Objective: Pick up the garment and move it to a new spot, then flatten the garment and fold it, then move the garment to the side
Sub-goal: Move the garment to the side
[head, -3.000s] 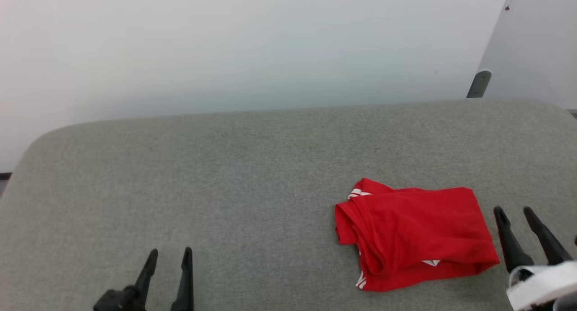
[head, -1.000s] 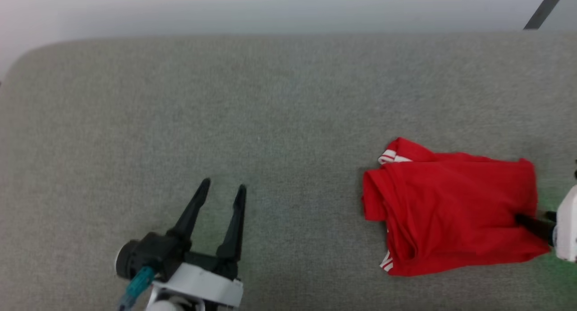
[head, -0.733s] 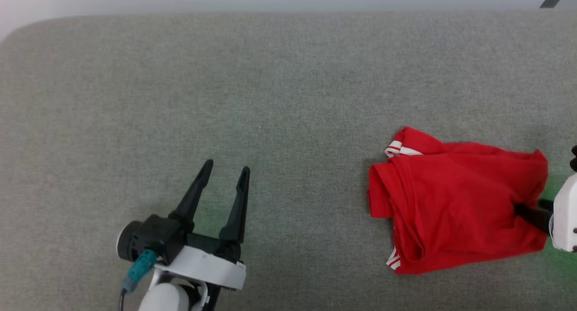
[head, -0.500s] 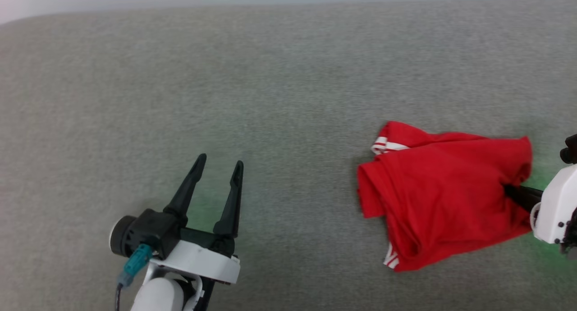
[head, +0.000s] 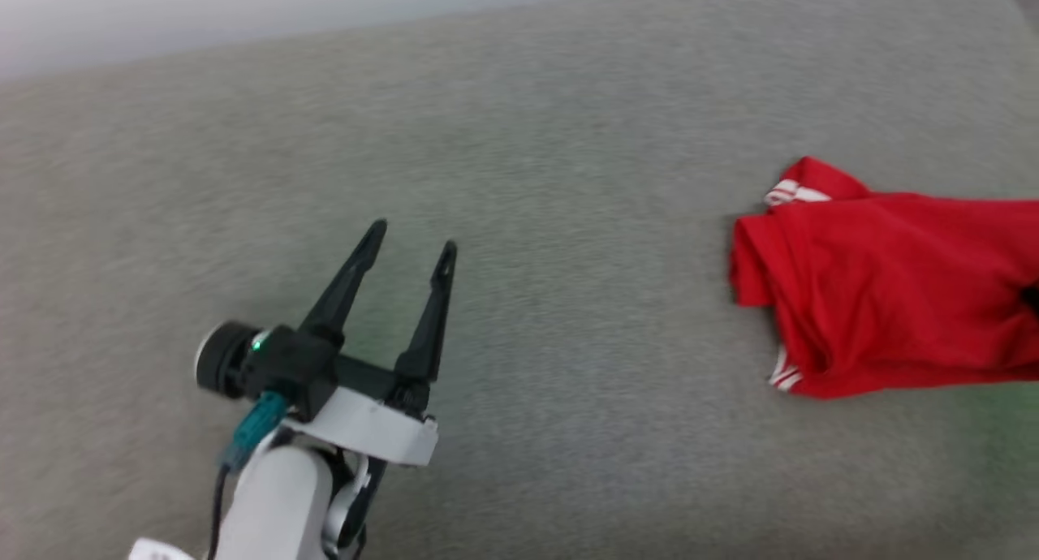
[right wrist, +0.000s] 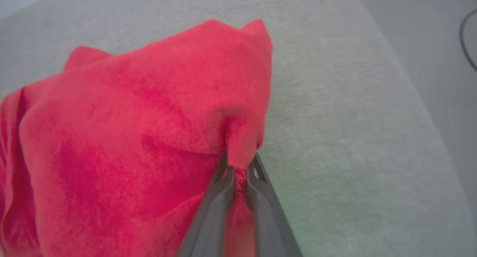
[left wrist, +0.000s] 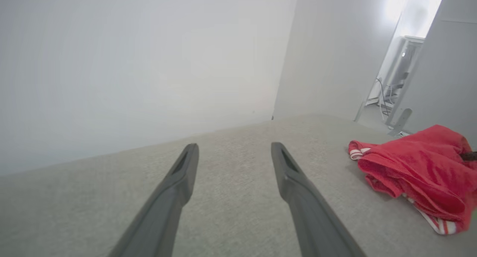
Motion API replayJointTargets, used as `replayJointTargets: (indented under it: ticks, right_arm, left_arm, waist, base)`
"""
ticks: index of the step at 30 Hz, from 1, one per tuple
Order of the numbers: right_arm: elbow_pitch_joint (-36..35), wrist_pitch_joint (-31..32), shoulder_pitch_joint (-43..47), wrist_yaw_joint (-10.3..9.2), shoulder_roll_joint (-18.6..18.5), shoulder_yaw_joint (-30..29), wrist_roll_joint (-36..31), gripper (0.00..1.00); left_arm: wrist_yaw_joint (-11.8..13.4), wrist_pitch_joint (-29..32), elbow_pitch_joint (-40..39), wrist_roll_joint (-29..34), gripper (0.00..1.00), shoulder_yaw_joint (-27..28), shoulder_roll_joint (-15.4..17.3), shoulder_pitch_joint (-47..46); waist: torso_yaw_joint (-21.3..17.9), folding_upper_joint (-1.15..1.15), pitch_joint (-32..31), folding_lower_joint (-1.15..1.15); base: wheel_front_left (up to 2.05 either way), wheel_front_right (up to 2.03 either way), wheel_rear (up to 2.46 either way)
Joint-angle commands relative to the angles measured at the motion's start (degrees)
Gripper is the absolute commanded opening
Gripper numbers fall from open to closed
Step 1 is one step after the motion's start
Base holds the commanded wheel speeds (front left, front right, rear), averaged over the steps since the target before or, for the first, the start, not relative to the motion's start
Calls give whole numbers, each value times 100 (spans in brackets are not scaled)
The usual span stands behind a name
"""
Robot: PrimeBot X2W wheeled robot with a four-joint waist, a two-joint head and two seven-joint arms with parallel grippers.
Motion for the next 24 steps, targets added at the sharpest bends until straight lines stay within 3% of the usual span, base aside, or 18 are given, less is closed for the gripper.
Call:
replayJointTargets:
  ticks: [1,10,24]
  right_arm:
    - [87,-122,-153,-7,-52,-97,46,0]
    - [758,-847,-1028,-6,-265,-395,-311,0]
    - [2582,-1558,-2803,-7,-204,135,-1839,0]
  left_arm:
    - [-12,1,9,60,100,-79,95,-174]
    - [-12,1,-32,108,100,-498,501,-1195]
    - [-12,1,-499,306,100,-536,836,-1826]
  waist:
    - [-575,0,220,0]
    - [-816,0,888,0]
    - [-546,0,1526,0]
  base:
    - [0,0,0]
    - [0,0,0]
    - [0,0,0]
